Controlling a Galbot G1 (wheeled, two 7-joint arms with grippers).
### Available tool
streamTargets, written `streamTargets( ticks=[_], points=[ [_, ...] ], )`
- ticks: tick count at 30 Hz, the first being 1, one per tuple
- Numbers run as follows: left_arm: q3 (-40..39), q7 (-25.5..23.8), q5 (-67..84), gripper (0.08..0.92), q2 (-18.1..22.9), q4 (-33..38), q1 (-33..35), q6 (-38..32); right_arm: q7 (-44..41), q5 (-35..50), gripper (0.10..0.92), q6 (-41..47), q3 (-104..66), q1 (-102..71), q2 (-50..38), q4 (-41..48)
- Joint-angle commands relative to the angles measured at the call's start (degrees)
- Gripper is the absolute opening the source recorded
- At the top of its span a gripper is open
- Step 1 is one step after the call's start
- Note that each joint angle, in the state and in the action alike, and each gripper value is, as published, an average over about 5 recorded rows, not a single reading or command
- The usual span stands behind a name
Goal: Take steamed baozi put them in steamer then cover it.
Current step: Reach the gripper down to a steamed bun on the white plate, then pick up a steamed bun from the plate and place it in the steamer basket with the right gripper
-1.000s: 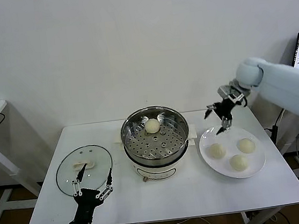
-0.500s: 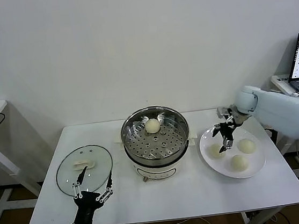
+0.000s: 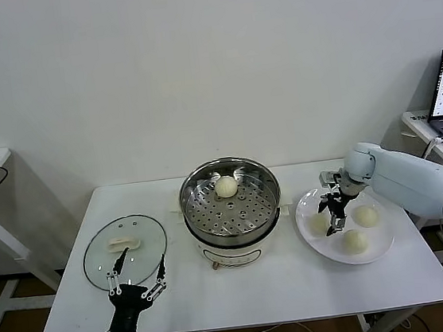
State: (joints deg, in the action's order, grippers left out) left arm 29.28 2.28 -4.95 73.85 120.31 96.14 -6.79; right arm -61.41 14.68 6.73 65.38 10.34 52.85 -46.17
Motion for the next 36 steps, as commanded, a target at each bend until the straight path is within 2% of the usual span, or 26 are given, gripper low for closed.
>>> streamTargets(
  ticks=[1, 5, 10, 20, 24, 28, 36],
  points=[
    [-0.1, 0.1, 0.0, 0.823, 0.1, 0.0, 0.0, 0.0, 0.2, -0.8, 0.653, 0.4, -0.6, -0.5, 0.4, 0.6],
    [-0.1, 0.1, 0.1, 0.823, -0.1, 0.1, -0.1, 0.0, -1.1, -1.2, 0.645, 0.0, 0.0, 2.4, -0.6, -2.0],
    [-0.1, 0.1, 0.1, 0.823, -0.4, 0.7, -0.2, 0.1, -7.2, -1.7, 0.645, -1.3, 1.8, 10.8, -2.3, -7.1],
    [-0.2, 0.3, 0.3, 0.823, -0.7, 1.6, -0.2, 0.0, -19.3, 8.8, 0.645, -2.0, 13.5, 35.8, 3.4, -16.4],
    [-0.6, 0.3, 0.3, 0.823, -0.7, 1.3, -0.3, 0.0, -18.3, 13.3, 0.645, -0.5, 16.5, 39.3, 6.9, -20.6],
    [-1.2, 0.3, 0.3, 0.823, -0.7, 1.1, -0.7, 0.0, -13.0, 18.8, 0.645, 2.2, 18.7, 39.2, 11.5, -22.4],
    [-1.0, 0.4, 0.5, 0.823, -0.6, 0.7, -1.3, -0.4, -3.6, 23.2, 0.645, 6.7, 20.0, 32.7, 22.4, -18.7]
  ],
)
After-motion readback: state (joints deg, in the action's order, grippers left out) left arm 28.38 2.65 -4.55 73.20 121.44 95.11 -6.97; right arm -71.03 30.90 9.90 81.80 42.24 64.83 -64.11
